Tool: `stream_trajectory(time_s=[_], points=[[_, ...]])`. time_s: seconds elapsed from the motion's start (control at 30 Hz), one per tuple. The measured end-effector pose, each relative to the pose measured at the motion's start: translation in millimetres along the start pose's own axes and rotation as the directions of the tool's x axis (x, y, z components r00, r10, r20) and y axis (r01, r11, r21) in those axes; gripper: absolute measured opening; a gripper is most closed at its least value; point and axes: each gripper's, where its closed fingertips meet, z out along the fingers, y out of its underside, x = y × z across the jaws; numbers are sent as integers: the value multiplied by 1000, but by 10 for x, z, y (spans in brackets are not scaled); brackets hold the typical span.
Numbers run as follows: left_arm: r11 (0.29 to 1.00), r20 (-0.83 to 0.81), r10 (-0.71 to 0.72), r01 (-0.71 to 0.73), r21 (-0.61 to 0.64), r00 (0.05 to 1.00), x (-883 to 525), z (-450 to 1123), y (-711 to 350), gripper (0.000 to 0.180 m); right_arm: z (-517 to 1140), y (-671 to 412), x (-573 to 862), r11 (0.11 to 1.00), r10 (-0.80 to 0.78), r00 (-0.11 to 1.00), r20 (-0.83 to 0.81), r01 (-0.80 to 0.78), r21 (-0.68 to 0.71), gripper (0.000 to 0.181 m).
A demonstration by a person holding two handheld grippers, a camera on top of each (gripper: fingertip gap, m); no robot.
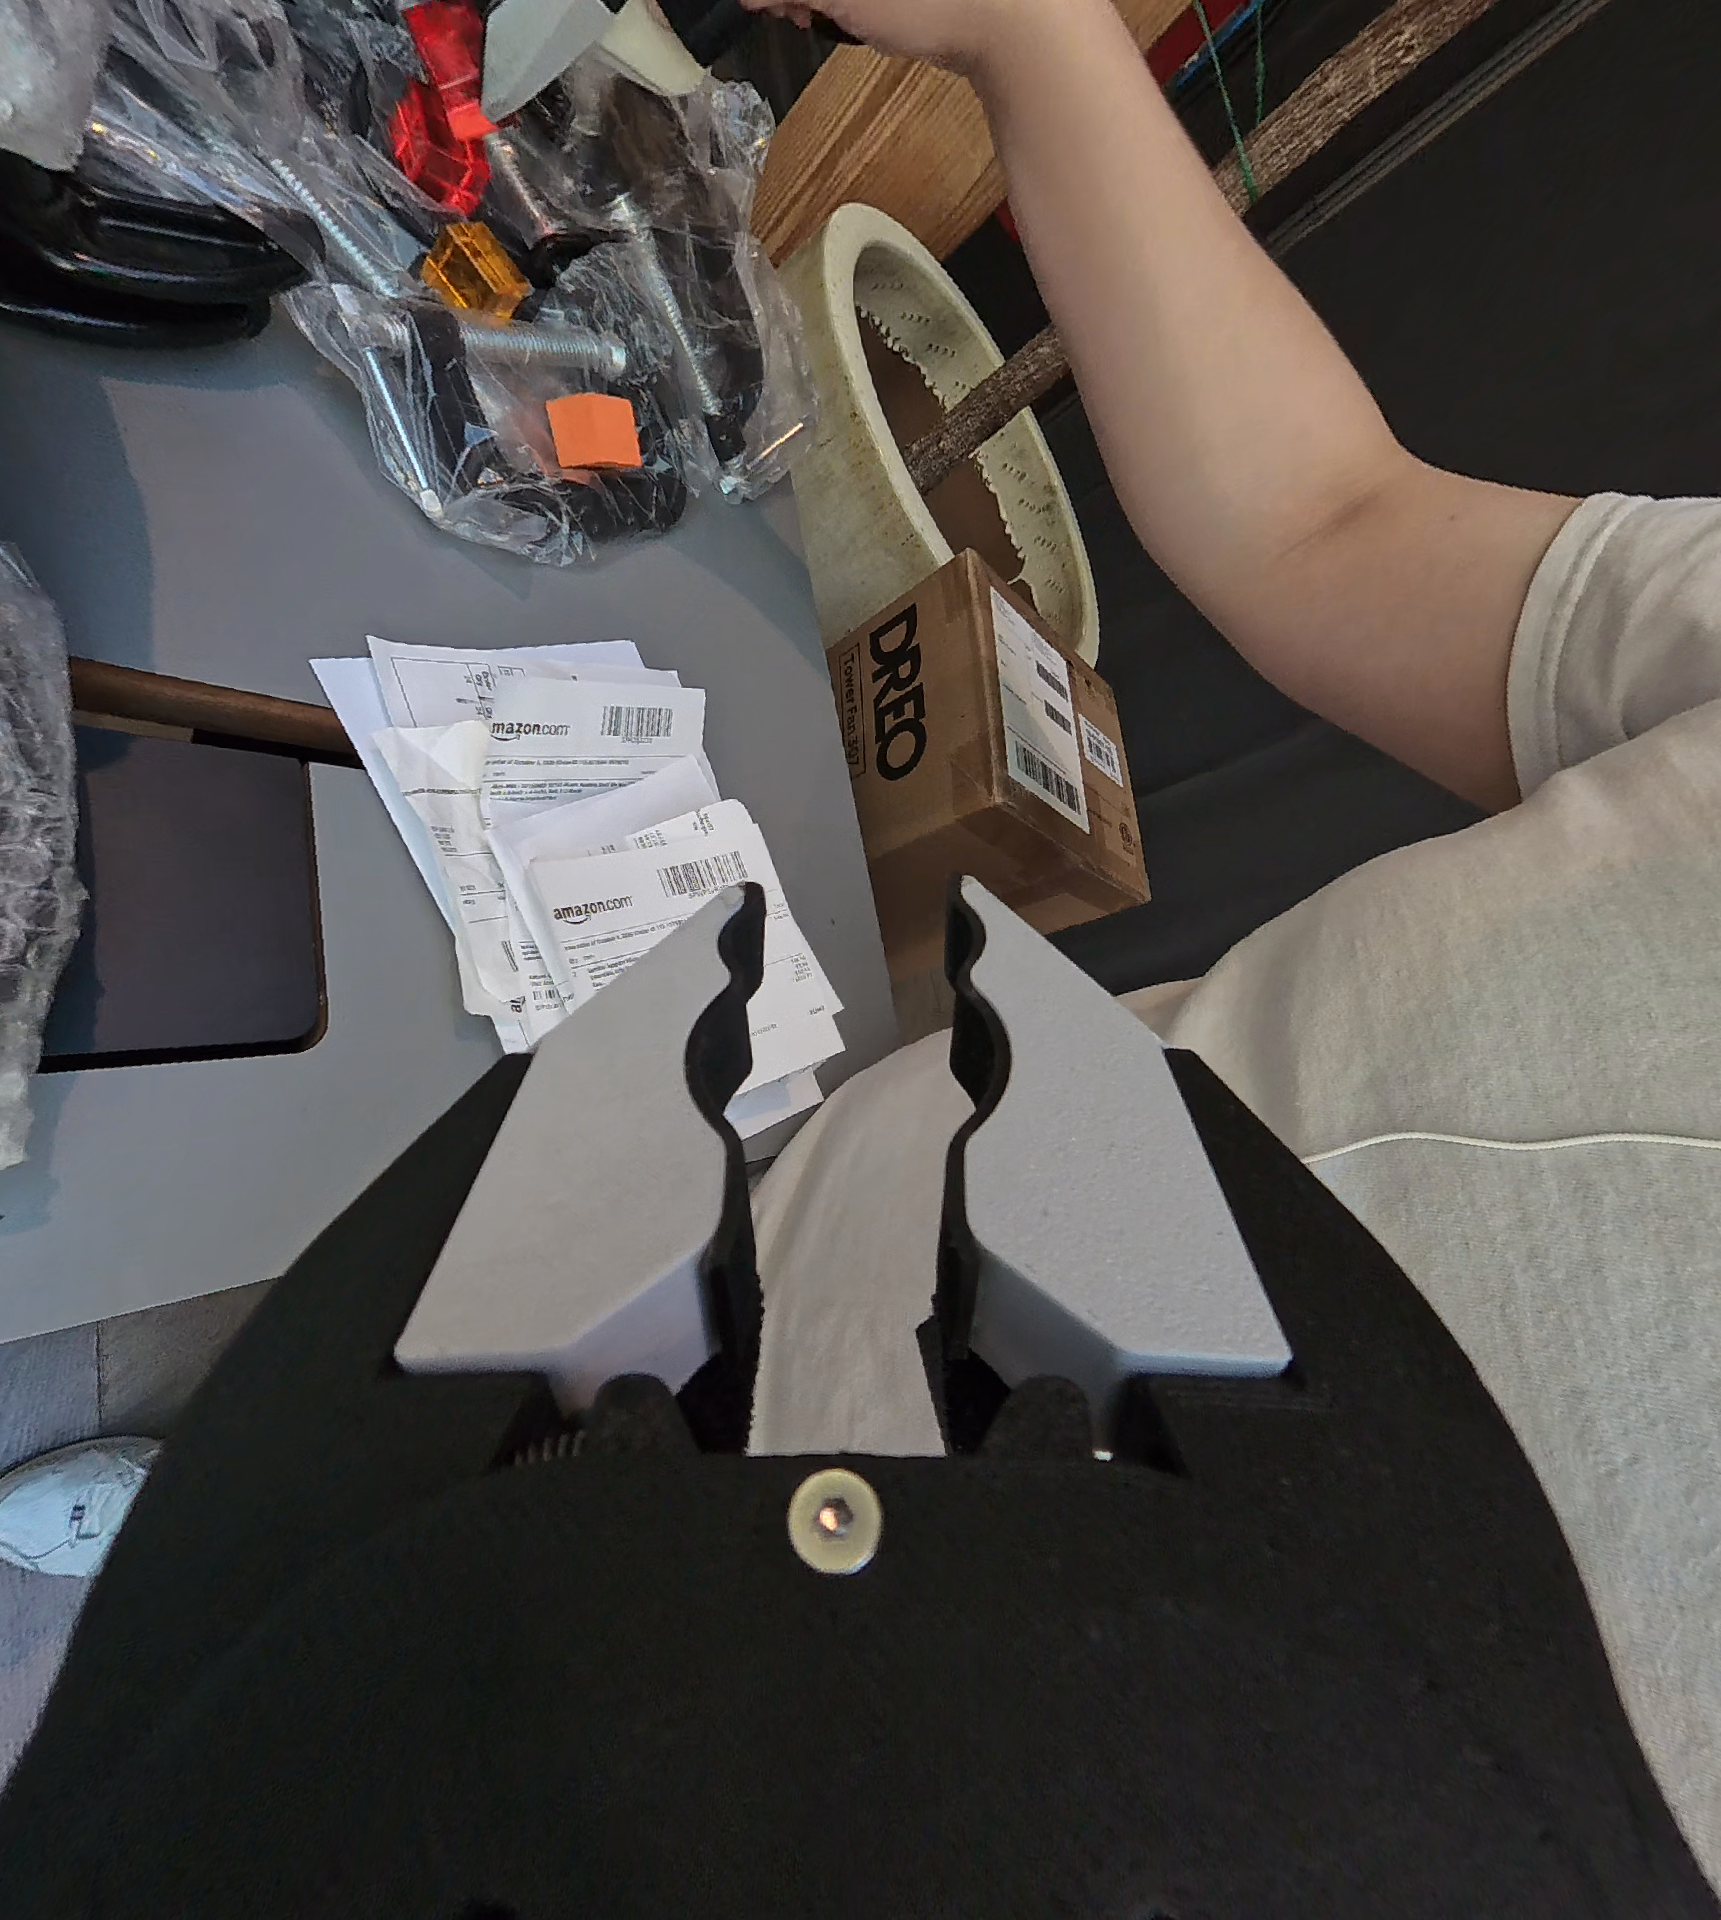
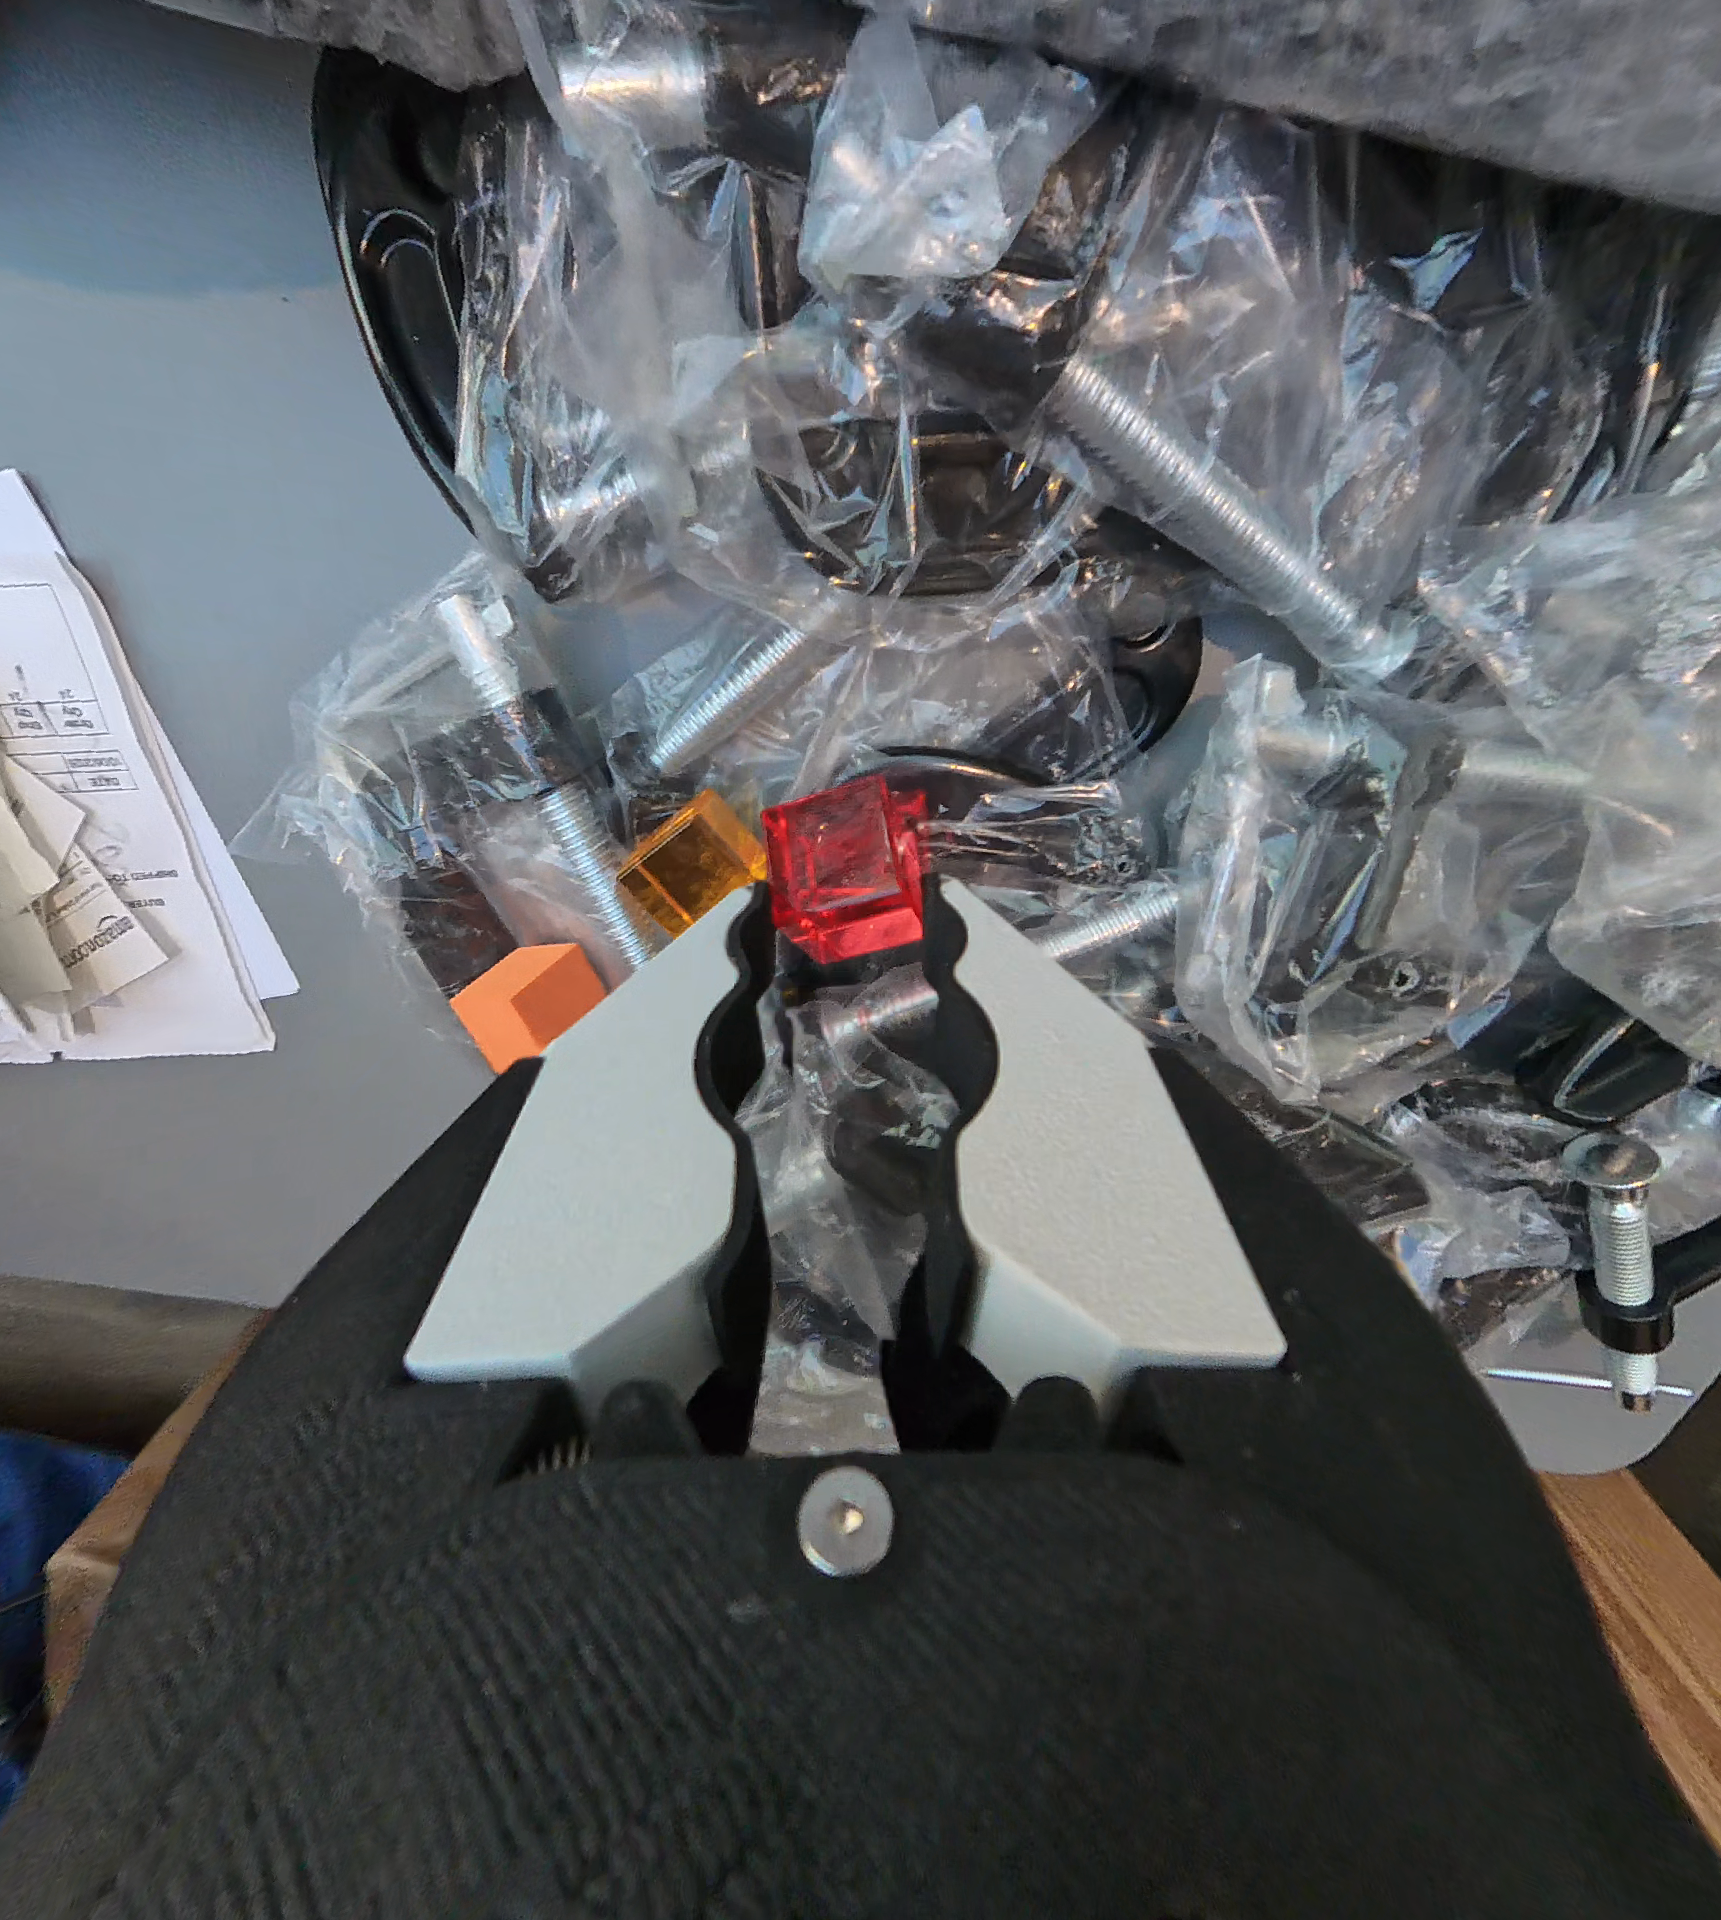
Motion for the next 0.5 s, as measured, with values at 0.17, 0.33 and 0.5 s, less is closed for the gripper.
stream_trajectory(time_s=[0.17, 0.33, 0.5], points=[[1000, 9, -13, 13, 8, 1000, -44, -31, 8, 33, 21, 27, 63, 989, -74, 996, -53, 80, 124, 27], [1000, 7, -9, 9, -4, 1000, -32, -11, 5, 33, 24, 69, 70, 978, 4, 1000, 14, -7, 208, 27], [1000, 3, 1, -1, -16, 1000, -13, 13, -16, 33, 46, 94, 72, 974, 50, 997, 57, -62, 219, 26]])
